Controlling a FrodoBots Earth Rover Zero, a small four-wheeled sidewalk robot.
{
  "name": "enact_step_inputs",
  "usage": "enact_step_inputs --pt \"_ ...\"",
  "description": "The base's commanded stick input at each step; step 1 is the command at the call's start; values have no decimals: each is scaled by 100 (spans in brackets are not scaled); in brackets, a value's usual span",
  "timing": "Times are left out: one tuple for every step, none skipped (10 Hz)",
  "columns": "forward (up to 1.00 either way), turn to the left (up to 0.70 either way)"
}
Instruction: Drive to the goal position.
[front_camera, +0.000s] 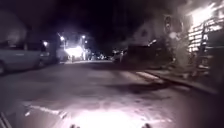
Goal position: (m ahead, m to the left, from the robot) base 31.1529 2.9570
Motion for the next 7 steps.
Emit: enact_step_inputs --pt "70 0" --pt "70 0" --pt "70 0" --pt "70 0" --pt "70 0" --pt "70 0" --pt "70 0"
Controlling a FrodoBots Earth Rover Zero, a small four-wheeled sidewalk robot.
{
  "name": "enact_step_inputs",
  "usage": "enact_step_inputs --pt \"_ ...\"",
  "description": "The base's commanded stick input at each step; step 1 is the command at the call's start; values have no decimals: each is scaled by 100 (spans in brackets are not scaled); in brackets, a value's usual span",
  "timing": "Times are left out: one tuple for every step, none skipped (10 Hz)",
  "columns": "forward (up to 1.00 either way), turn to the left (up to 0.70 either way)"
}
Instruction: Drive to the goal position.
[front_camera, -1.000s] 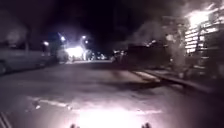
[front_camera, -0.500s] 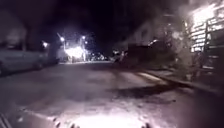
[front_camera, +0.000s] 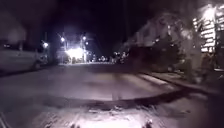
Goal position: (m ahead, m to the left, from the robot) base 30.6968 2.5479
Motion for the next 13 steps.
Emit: enact_step_inputs --pt "70 0" --pt "70 0" --pt "70 0" --pt "70 0" --pt "70 0" --pt "70 0" --pt "70 0" --pt "70 0" --pt "70 0" --pt "70 0" --pt "70 0" --pt "70 0" --pt "70 0"
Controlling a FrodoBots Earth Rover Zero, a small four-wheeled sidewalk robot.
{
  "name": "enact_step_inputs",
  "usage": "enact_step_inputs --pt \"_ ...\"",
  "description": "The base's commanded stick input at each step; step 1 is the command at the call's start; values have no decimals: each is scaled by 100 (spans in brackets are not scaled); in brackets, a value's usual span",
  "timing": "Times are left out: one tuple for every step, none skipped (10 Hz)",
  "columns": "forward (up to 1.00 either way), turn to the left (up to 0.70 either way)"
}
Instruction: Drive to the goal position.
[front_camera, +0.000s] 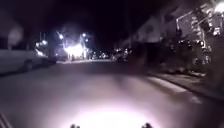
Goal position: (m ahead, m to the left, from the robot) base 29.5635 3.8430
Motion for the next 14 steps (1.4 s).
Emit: enact_step_inputs --pt "70 0" --pt "70 0" --pt "70 0" --pt "70 0" --pt "70 0" --pt "70 0" --pt "70 0" --pt "70 0" --pt "70 0" --pt "70 0" --pt "70 0" --pt "70 0" --pt "70 0" --pt "70 0"
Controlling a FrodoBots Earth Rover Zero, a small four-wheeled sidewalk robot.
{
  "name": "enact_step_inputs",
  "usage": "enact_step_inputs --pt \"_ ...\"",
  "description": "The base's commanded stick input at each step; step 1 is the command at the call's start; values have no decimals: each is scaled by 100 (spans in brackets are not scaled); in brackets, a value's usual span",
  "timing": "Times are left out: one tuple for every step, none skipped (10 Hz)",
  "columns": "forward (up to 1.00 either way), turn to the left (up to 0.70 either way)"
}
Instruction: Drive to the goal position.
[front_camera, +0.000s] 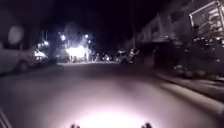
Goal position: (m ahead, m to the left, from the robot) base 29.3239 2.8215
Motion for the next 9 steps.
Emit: enact_step_inputs --pt "70 0" --pt "70 -28" --pt "70 -35" --pt "70 -35" --pt "70 -28" --pt "70 0" --pt "70 0" --pt "70 0" --pt "70 0"
